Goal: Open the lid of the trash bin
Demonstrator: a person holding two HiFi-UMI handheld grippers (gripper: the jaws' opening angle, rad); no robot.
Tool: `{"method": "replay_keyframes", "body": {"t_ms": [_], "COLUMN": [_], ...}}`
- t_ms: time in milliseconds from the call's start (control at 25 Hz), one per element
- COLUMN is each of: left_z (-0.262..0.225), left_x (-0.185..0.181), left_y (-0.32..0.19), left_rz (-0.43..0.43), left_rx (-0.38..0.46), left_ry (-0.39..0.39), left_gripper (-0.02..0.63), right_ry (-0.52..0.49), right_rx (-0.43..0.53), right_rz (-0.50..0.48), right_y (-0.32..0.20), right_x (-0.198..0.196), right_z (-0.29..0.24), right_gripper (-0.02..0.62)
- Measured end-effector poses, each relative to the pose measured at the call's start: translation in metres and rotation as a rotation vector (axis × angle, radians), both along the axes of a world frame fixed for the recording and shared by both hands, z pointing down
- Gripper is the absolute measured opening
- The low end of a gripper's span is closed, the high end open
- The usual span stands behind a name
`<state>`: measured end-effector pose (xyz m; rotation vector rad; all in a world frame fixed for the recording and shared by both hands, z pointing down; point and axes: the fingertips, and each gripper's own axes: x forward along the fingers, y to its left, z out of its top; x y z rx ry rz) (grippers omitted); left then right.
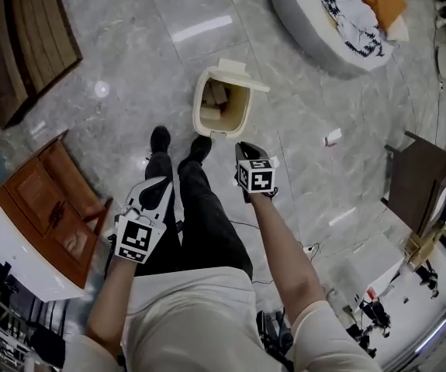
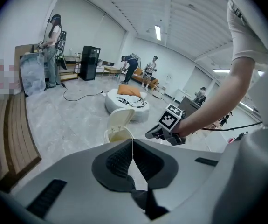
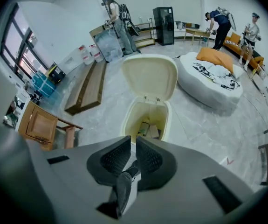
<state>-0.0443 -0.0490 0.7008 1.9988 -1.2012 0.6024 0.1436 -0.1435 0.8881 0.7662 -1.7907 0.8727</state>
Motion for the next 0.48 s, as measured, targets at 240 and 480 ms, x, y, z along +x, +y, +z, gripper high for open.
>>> {"method": "replay_keyframes", "body": {"t_ms": [240, 480], "left_z": [-0.032, -0.066], "left_x": [0.015, 0.026], "left_y": [-0.004, -0.006], "left_rz": [0.033, 0.048], "left_rx": [0.014, 0.037], "left_ry": [-0.020, -0.038], "left_gripper": [0.020, 0.018], "right_ry": [-0.049, -0.110], "right_rx": [0.046, 0.101], "right_rz": [-0.017, -0.027], "right_y": [-0.011, -0.025], "right_x": [0.008, 0.017], "right_z": [-0.058, -0.113], "right_gripper": [0.049, 0.049]}}
